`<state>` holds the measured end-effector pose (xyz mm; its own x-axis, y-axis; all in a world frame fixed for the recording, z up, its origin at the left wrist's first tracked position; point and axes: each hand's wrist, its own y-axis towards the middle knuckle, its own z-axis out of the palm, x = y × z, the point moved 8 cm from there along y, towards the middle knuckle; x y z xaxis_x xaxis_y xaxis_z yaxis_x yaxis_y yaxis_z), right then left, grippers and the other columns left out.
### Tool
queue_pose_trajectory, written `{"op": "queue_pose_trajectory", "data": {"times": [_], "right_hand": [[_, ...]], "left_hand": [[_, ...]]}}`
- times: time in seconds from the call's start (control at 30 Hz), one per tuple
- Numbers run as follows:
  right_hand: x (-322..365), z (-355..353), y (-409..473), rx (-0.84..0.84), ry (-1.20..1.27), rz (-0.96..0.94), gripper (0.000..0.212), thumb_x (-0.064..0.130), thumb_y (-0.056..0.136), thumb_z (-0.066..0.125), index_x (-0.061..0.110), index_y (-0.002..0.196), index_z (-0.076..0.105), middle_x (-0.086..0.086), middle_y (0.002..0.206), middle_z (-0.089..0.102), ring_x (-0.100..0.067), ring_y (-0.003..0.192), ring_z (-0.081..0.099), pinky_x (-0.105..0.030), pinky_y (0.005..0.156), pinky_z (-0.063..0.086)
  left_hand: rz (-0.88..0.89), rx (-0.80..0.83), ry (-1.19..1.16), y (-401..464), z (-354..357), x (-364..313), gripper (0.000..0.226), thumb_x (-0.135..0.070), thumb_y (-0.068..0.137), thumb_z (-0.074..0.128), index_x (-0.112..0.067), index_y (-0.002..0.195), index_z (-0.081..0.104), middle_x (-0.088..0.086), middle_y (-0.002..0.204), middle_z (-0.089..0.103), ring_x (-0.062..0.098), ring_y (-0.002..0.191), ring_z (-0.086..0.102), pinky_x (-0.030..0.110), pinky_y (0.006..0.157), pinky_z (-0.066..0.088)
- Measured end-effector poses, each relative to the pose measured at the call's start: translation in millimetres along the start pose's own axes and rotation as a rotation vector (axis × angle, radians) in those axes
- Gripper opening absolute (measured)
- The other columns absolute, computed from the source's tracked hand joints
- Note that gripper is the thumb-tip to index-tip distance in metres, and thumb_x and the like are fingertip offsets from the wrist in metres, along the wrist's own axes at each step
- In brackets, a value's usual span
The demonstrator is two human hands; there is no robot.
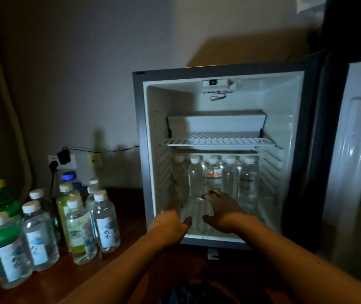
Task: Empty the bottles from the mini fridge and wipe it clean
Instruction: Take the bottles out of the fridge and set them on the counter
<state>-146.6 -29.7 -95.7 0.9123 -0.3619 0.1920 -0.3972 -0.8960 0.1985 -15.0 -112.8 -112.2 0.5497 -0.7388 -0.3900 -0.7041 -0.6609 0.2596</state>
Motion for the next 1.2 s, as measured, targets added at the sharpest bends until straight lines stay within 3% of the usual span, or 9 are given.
{"op": "queue_pose_trajectory", "data": {"times": [0.13, 0.33, 0.53, 0.63, 0.7, 0.8, 0.93, 1.03, 1.2], "right_hand": [[-26.6, -6.9, 11.2, -0.074, -0.038, 0.041, 0.07, 0.045, 0.088, 0.059, 0.025, 0.148, 0.03, -0.003, 0.159, 0.015, -0.029, 0.143, 0.022, -0.042, 0.115, 0.026], [-45.5, -46.5, 27.3, -0.429, -0.051, 0.064, 0.072, 0.029, 0.083, 0.06, 0.021, 0.148, 0.03, -0.012, 0.157, 0.017, -0.031, 0.145, 0.016, -0.043, 0.116, 0.025], [-54.0, -52.3, 50.7, -0.461, -0.105, 0.111, 0.086, 0.026, 0.082, 0.053, 0.022, 0.155, 0.008, -0.014, 0.162, 0.004, -0.033, 0.149, -0.001, -0.045, 0.119, 0.007], [-56.5, -53.9, 50.6, -0.524, -0.182, 0.119, 0.083, 0.017, 0.074, 0.059, 0.014, 0.151, 0.027, -0.018, 0.154, 0.029, -0.037, 0.14, 0.028, -0.048, 0.112, 0.029], [-58.8, -60.8, 47.5, -0.617, -0.211, 0.141, 0.072, 0.015, 0.067, 0.065, 0.008, 0.137, 0.047, -0.018, 0.134, 0.05, -0.035, 0.118, 0.05, -0.045, 0.093, 0.047], [-58.8, -70.1, 43.0, -0.72, -0.242, 0.132, 0.051, 0.018, 0.072, 0.065, 0.007, 0.121, 0.055, -0.016, 0.119, 0.054, -0.031, 0.099, 0.055, -0.04, 0.079, 0.05], [-67.1, -67.2, 37.6, -0.784, -0.158, 0.135, 0.042, 0.02, 0.077, 0.069, 0.009, 0.116, 0.056, -0.017, 0.125, 0.049, -0.03, 0.103, 0.056, -0.038, 0.079, 0.052], [-65.2, -63.0, 31.6, -0.82, -0.173, 0.121, 0.055, 0.022, 0.074, 0.073, 0.009, 0.124, 0.054, -0.018, 0.131, 0.049, -0.031, 0.108, 0.056, -0.039, 0.08, 0.052], [-62.5, -75.8, 34.8, -0.871, -0.123, 0.105, 0.035, 0.017, 0.082, 0.065, 0.007, 0.115, 0.058, -0.013, 0.112, 0.054, -0.025, 0.092, 0.057, -0.034, 0.073, 0.052]], "left_hand": [[0.066, 0.021, -0.038, 25.4, 13.0, -24.4, 0.049, -0.047, 0.095, 0.047, -0.029, 0.139, 0.038, 0.0, 0.14, 0.047, 0.021, 0.123, 0.05, 0.037, 0.099, 0.045], [0.137, -0.068, -0.011, 59.9, 13.2, -46.7, 0.029, -0.027, 0.101, 0.037, -0.018, 0.113, 0.063, 0.006, 0.114, 0.065, 0.02, 0.098, 0.064, 0.029, 0.08, 0.049], [0.295, -0.276, -0.106, 82.4, 5.2, -65.8, 0.055, -0.016, 0.092, 0.052, -0.024, 0.143, 0.034, 0.001, 0.146, 0.034, 0.019, 0.118, 0.05, 0.022, 0.084, 0.044], [0.306, -0.296, -0.061, 97.1, 3.1, -79.3, 0.072, -0.012, 0.089, 0.05, -0.021, 0.152, 0.016, 0.005, 0.157, 0.017, 0.026, 0.144, 0.021, 0.035, 0.105, 0.041], [0.299, -0.29, -0.041, 104.0, 0.9, -89.6, 0.076, -0.007, 0.089, 0.046, -0.018, 0.154, 0.007, 0.007, 0.16, 0.007, 0.028, 0.148, 0.006, 0.041, 0.115, 0.029], [0.309, -0.299, 0.06, 115.5, 0.0, -102.8, 0.079, -0.003, 0.091, 0.043, -0.016, 0.153, -0.003, 0.008, 0.161, -0.003, 0.025, 0.148, -0.002, 0.037, 0.12, 0.011], [0.309, -0.271, 0.145, 130.9, 5.1, -108.4, 0.081, -0.005, 0.091, 0.045, -0.013, 0.153, -0.006, 0.007, 0.161, -0.01, 0.024, 0.148, -0.008, 0.032, 0.117, -0.005], [0.323, -0.229, 0.165, 134.5, 8.2, -113.3, 0.079, -0.011, 0.092, 0.05, -0.011, 0.154, 0.001, 0.008, 0.162, -0.002, 0.027, 0.148, 0.001, 0.037, 0.12, 0.011], [0.402, -0.396, 0.199, 130.0, -13.3, -131.1, 0.059, -0.026, 0.092, 0.056, -0.014, 0.144, 0.031, 0.005, 0.144, 0.033, 0.026, 0.127, 0.036, 0.036, 0.096, 0.038]]}}
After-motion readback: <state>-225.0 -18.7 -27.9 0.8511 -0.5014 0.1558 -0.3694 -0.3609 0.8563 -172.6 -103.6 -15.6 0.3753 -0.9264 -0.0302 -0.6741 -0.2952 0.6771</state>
